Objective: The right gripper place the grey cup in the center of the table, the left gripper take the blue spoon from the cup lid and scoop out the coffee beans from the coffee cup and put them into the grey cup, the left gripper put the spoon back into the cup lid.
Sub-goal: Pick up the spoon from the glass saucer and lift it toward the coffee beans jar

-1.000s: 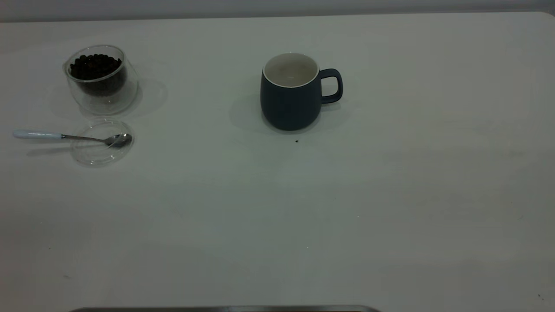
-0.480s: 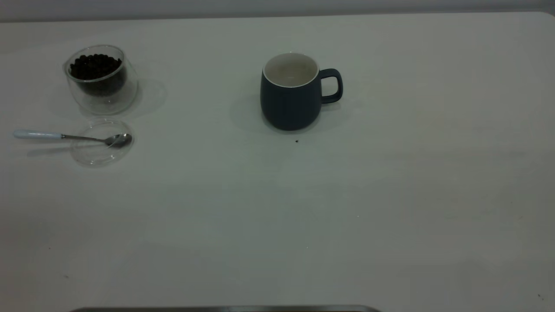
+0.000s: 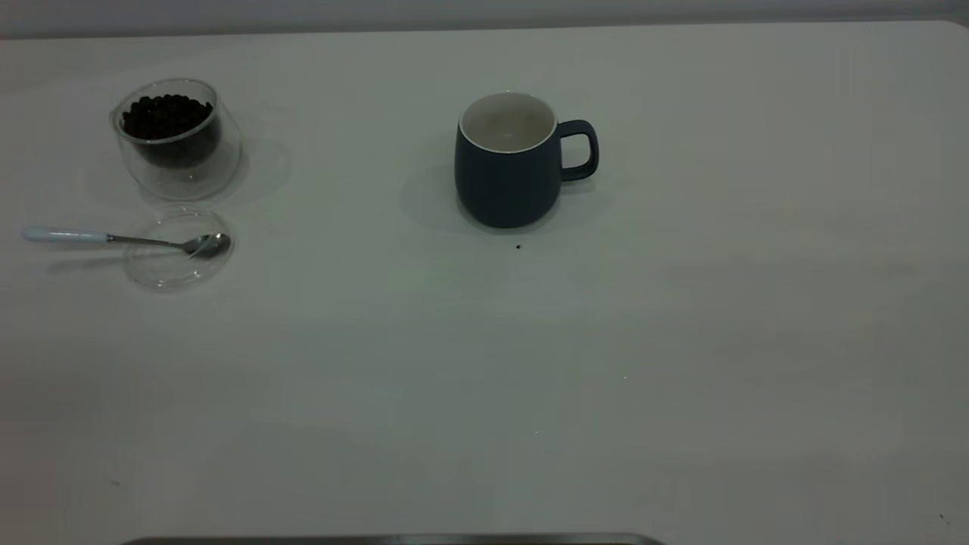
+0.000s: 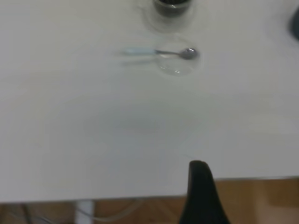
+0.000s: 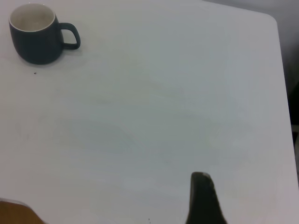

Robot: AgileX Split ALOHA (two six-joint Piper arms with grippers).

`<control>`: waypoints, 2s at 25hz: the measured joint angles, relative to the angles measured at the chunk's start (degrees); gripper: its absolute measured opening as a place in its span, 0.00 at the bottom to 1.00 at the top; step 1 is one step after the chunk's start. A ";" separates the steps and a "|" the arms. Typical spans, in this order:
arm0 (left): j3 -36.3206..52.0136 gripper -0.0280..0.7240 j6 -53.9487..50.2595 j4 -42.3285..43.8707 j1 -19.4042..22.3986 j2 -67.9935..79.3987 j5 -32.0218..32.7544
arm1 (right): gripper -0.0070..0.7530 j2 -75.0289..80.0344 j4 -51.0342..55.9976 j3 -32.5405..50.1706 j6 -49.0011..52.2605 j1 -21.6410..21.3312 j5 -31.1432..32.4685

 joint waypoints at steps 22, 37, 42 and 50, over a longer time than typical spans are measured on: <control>-44.80 0.81 12.38 -14.94 0.00 78.46 -14.67 | 0.61 -0.01 0.00 0.00 0.00 0.00 0.00; -78.81 0.81 34.53 -36.02 14.53 119.80 1.89 | 0.61 -0.01 0.00 0.00 0.00 0.00 0.00; -79.42 0.81 41.06 -37.34 23.36 124.96 1.89 | 0.61 -0.01 0.00 0.00 0.00 0.00 0.00; -79.42 0.81 44.18 -40.44 34.31 134.20 1.89 | 0.61 -0.01 0.00 0.00 0.00 0.00 0.00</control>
